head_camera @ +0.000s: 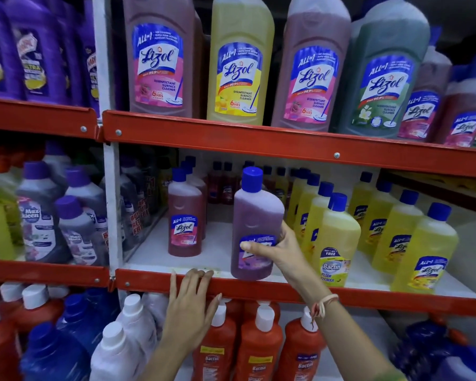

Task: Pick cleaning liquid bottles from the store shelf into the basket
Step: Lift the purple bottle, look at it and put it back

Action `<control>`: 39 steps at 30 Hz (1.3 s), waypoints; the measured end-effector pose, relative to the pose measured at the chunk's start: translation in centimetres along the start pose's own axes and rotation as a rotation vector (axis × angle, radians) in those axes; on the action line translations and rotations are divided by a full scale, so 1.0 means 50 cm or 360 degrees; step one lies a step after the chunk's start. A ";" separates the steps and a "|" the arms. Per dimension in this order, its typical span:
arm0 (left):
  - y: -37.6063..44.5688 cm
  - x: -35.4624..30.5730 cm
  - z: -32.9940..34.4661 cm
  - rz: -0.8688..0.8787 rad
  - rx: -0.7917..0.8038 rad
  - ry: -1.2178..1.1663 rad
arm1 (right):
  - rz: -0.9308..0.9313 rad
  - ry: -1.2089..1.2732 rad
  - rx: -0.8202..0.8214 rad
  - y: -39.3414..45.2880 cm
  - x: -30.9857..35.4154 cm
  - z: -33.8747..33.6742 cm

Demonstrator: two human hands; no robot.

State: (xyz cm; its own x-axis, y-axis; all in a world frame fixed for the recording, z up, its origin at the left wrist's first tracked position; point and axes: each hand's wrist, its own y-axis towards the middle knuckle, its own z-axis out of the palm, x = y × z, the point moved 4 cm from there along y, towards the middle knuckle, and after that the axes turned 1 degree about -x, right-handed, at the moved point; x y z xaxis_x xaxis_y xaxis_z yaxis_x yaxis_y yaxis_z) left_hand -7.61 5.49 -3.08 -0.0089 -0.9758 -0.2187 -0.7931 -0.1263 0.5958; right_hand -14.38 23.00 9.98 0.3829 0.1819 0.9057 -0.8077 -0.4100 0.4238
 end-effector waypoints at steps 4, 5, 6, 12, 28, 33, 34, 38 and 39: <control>-0.002 0.001 0.001 0.0012 -0.0019 -0.0012 | 0.0109 0.0001 -0.0112 0.034 -0.044 0.001; -0.002 0.002 0.002 0.0014 -0.0020 -0.0014 | 0.0151 0.0001 -0.0143 0.039 -0.057 -0.001; -0.002 0.002 0.003 0.0016 -0.0023 -0.0015 | 0.0191 -0.0004 -0.0176 0.042 -0.069 -0.002; -0.003 0.007 0.011 0.0017 -0.0032 -0.0031 | 0.0311 -0.0058 -0.0254 0.042 -0.118 -0.010; -0.006 -0.002 0.012 -0.0022 -0.0028 0.0004 | 0.0342 -0.0102 -0.0215 0.038 -0.126 -0.018; -0.005 -0.016 0.004 -0.0073 -0.0084 0.0011 | 0.0262 -0.0115 -0.0154 0.035 -0.120 -0.026; -0.006 -0.026 0.000 -0.0093 -0.0112 -0.0010 | 0.0256 -0.0129 -0.0124 0.032 -0.118 -0.030; -0.016 -0.090 -0.024 -0.0126 -0.0313 -0.0193 | 0.0154 -0.0274 -0.0100 0.002 -0.098 -0.070; -0.018 -0.112 -0.028 -0.0095 -0.0359 -0.0226 | 0.0079 -0.0363 -0.0120 -0.011 -0.086 -0.089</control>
State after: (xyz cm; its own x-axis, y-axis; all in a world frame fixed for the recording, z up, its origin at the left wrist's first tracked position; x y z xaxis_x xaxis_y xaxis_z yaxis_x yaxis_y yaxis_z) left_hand -5.98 10.83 -1.32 -0.0640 -0.9326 -0.3553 -0.6390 -0.2351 0.7324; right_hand -17.60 26.43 5.90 0.4262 -0.0466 0.9034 -0.8559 -0.3441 0.3861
